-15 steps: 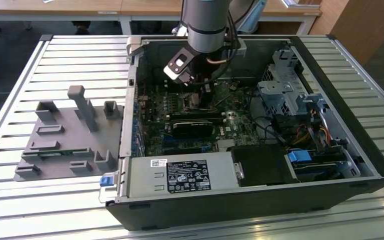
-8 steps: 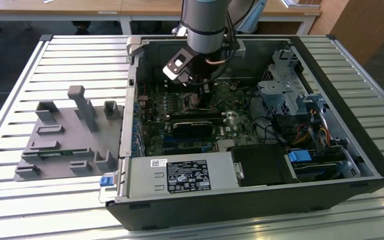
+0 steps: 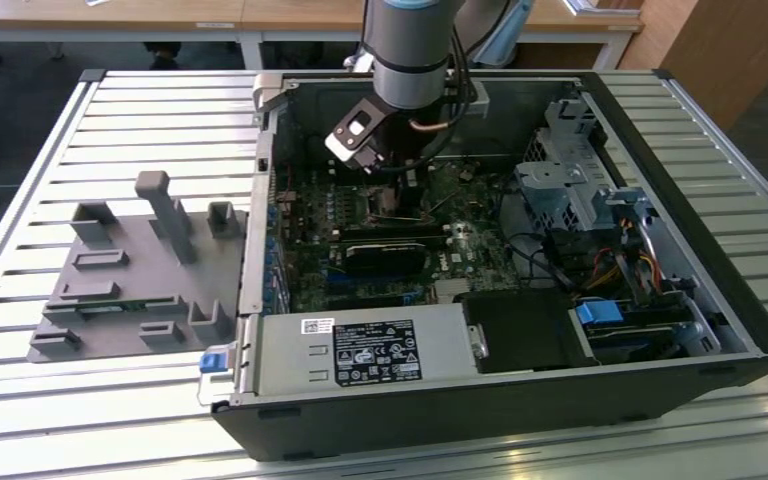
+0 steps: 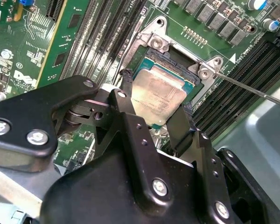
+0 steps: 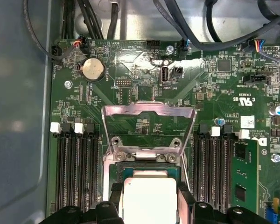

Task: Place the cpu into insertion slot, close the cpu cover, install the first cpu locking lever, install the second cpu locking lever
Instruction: 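Place the cpu into insertion slot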

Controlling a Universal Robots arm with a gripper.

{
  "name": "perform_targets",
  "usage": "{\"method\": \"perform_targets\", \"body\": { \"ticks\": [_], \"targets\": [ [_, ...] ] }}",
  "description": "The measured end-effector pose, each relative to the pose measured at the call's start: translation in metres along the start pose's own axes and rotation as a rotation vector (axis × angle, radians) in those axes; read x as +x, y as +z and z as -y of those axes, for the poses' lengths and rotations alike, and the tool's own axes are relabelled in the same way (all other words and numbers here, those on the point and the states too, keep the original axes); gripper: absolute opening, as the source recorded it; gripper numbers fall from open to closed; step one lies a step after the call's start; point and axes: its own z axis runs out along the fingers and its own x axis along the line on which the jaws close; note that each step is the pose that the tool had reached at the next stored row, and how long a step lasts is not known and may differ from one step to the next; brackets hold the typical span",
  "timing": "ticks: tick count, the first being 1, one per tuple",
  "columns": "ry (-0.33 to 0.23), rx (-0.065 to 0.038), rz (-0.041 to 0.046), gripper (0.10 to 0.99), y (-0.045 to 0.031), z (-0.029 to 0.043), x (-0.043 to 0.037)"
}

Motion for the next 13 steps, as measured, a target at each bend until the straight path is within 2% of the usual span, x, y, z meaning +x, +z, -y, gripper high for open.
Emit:
{"method": "perform_targets", "body": {
  "ticks": [13],
  "targets": [
    [0.001,0.000,-0.0005,0.541,0.0080,0.0006,0.0015]
  ]
}}
